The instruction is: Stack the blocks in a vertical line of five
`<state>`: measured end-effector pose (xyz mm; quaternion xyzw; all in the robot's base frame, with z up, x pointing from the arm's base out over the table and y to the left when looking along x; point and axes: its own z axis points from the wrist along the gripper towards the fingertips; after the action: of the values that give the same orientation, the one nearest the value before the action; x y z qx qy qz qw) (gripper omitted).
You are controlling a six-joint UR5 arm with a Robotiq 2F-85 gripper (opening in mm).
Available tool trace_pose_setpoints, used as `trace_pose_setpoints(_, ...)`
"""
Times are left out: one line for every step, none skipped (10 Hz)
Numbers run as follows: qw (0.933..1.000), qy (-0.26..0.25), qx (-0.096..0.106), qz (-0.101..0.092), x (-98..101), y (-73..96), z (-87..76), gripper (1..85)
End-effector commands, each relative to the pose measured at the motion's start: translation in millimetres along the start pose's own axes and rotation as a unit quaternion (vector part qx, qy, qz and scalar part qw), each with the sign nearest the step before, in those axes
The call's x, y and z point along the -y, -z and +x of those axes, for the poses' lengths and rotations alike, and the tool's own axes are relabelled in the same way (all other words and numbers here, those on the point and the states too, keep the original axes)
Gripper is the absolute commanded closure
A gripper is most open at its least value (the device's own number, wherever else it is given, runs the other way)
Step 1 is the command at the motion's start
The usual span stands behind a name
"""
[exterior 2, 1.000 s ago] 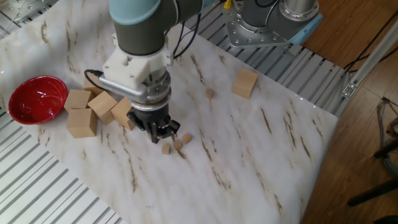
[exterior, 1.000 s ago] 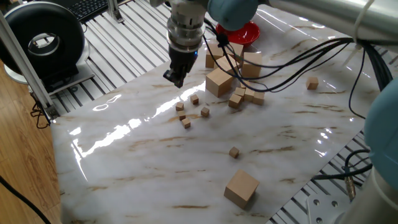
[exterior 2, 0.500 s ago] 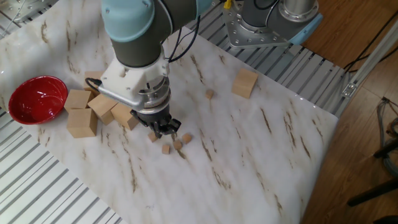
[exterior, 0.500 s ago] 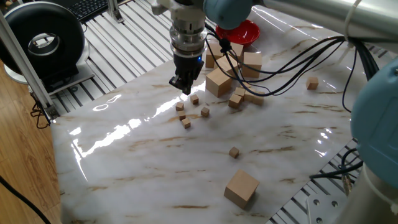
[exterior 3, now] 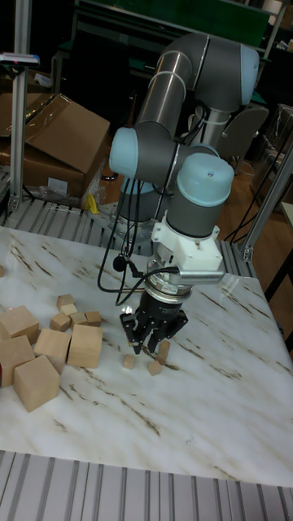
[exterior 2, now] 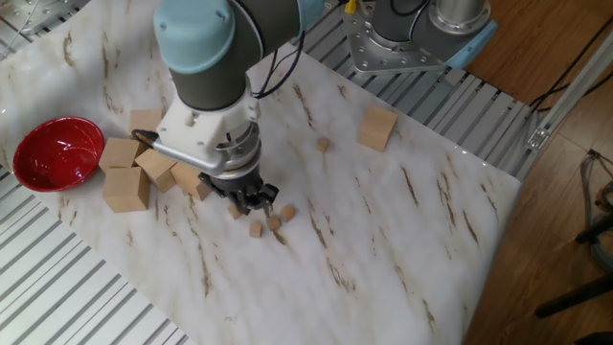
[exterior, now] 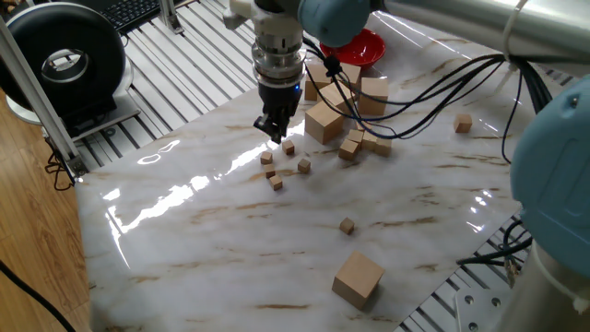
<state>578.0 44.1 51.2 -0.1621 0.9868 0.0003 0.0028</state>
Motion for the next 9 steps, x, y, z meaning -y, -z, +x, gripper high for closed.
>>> trace_pose_setpoints(0.9998,0.018,-0.001,0.002,5.0,-2.4,-2.7,21.0)
trace_pose_setpoints(0.9998,-0.005,0.004,-0.019,-5.4,-4.2,-5.7,21.7)
trace_pose_setpoints(0.9972,-0.041,0.014,-0.061,-25.7,-5.7,-12.3,24.7)
trace_pose_setpoints(0.9961,-0.049,0.018,-0.072,-29.6,-7.4,-12.6,27.3)
trace_pose_setpoints(0.9979,-0.033,0.026,-0.048,-16.3,-8.0,-11.3,30.3)
trace_pose_setpoints(0.9981,-0.031,0.026,-0.045,-15.1,-6.4,-3.0,32.7)
trace_pose_setpoints(0.9984,-0.026,0.031,-0.039,-12.0,-6.7,5.6,34.0)
trace_pose_setpoints(0.9984,-0.023,0.034,-0.039,-11.1,-8.3,12.2,34.3)
trace_pose_setpoints(0.9977,-0.026,0.038,-0.049,-14.3,-9.6,16.9,35.7)
